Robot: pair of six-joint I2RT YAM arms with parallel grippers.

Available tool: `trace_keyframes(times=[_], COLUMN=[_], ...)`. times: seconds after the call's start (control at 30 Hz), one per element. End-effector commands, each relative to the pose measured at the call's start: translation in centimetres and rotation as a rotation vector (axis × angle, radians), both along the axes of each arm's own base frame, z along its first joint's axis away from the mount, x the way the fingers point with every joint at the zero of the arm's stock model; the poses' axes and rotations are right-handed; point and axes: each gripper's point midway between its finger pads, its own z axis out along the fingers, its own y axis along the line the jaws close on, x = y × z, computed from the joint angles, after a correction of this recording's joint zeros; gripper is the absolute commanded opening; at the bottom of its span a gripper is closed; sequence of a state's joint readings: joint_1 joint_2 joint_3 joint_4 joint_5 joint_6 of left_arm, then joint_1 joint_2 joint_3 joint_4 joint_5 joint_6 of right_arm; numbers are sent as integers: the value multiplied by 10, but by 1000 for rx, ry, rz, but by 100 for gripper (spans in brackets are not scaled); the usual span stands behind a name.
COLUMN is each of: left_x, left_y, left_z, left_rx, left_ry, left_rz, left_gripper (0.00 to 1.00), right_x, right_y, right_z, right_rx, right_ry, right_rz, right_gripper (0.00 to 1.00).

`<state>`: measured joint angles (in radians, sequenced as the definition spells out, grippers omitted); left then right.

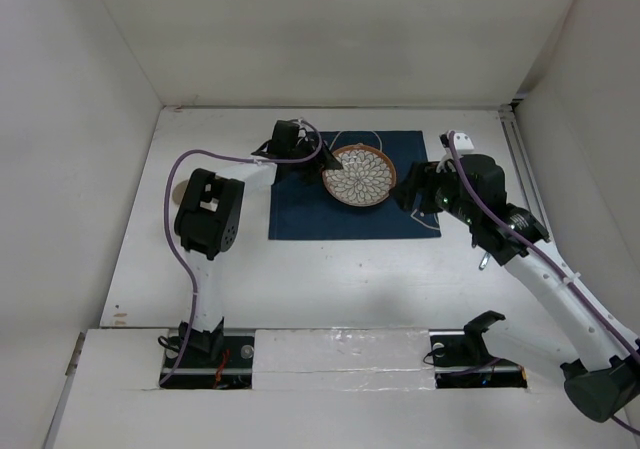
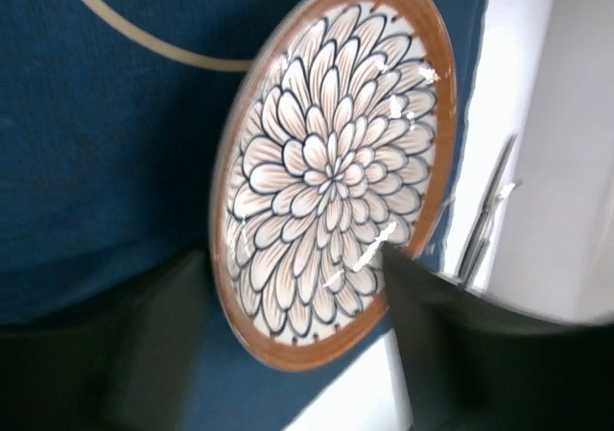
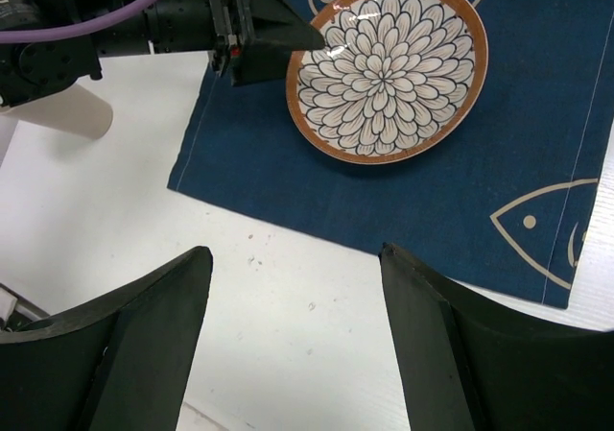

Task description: Set the dinner table for one person

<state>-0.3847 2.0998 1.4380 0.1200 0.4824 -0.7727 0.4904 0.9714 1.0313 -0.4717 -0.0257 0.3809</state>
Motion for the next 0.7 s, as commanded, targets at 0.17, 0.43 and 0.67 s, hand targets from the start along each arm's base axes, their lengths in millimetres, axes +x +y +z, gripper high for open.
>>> trace_keyframes(times=[0.17, 0.43, 0.67], left_x=[7, -3, -47], left_y=[18, 108, 259], left_z=[99, 185, 187], left_rx=[13, 332, 569], left_ry=[-203, -254, -131], left_rz=[87, 479, 928], left_gripper=[100, 100, 100], right_x=[7, 14, 24], right_y=[7, 20, 48], right_z=[5, 0, 2], right_rx=[16, 7, -35], right_ry=[-26, -31, -43], right_rz=[27, 40, 27], right_gripper=[77, 77, 78])
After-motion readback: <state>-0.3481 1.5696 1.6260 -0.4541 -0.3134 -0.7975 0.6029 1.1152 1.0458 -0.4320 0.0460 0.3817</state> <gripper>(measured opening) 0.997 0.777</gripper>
